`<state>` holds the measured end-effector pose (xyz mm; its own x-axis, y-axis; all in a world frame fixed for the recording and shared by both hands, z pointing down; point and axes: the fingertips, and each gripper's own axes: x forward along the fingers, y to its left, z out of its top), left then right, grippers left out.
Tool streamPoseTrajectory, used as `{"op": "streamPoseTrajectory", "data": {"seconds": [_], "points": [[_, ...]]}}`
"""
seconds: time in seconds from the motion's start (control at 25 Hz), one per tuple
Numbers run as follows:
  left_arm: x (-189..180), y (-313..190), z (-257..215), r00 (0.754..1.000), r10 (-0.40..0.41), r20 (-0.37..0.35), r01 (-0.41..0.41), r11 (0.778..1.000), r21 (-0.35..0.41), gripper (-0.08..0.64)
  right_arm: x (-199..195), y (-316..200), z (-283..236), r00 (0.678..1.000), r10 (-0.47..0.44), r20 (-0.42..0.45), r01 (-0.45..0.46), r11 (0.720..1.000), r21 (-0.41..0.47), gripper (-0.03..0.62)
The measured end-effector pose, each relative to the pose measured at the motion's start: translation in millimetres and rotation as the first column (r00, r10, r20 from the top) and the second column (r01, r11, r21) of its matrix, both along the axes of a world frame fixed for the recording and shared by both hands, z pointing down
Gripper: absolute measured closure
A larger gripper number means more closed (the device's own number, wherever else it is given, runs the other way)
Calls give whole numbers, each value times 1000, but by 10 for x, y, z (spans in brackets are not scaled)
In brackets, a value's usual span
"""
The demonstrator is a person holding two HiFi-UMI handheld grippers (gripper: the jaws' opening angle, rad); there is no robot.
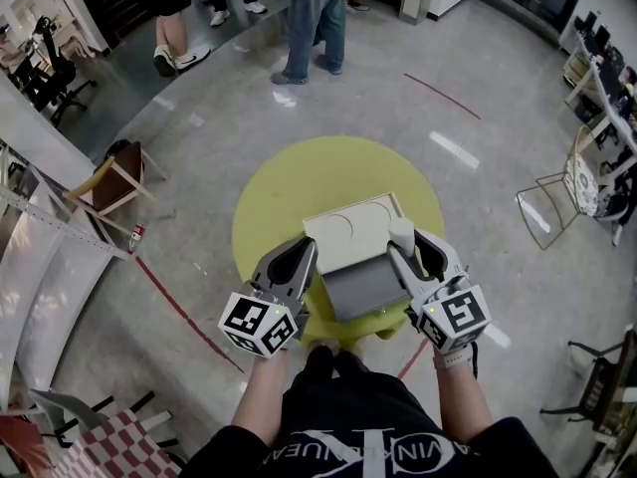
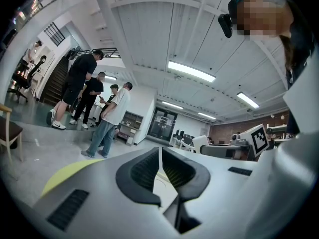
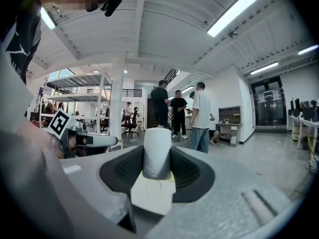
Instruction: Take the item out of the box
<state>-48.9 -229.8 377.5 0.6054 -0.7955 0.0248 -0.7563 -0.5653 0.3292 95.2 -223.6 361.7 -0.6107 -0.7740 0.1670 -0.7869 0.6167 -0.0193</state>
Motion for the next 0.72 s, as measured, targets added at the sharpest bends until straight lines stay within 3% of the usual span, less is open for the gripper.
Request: {"op": "streamPoseTrajectory", "data": {"seconds": [0.72], "points": [[43, 103, 21, 1000, 4, 11, -4, 1000, -9, 535, 57, 115, 39, 1000, 3, 15, -3, 1000, -6, 431]]}}
